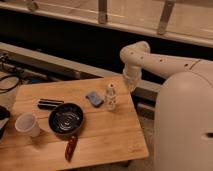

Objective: Knock the bottle over

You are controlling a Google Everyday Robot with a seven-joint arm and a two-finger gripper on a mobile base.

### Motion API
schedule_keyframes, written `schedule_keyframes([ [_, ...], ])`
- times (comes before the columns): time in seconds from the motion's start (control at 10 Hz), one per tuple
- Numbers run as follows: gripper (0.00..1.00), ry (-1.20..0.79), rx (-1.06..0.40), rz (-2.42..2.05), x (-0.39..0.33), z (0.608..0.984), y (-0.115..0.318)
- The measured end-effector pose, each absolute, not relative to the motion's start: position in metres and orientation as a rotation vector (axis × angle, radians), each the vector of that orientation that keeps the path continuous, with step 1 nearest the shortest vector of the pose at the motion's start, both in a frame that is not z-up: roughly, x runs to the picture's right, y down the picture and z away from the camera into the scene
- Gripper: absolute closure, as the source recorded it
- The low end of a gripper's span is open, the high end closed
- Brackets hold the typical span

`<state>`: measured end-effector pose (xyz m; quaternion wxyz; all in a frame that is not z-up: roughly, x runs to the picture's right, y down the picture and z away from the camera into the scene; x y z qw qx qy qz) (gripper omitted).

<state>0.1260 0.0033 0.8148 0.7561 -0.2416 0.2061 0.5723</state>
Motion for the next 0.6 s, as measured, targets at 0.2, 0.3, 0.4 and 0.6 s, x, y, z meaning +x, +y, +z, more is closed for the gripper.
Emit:
schedule_keyframes([
  [0.2,0.95,0.444,-0.543,1.210,0.104,0.816,0.005],
  [0.3,0.95,0.442,-0.548,1.191,0.100,0.816,0.007],
  [0.4,0.95,0.437,-0.547,1.174,0.095,0.816,0.006],
  [0.6,0.95,0.426,-0.553,1.143,0.062,0.820,0.001],
])
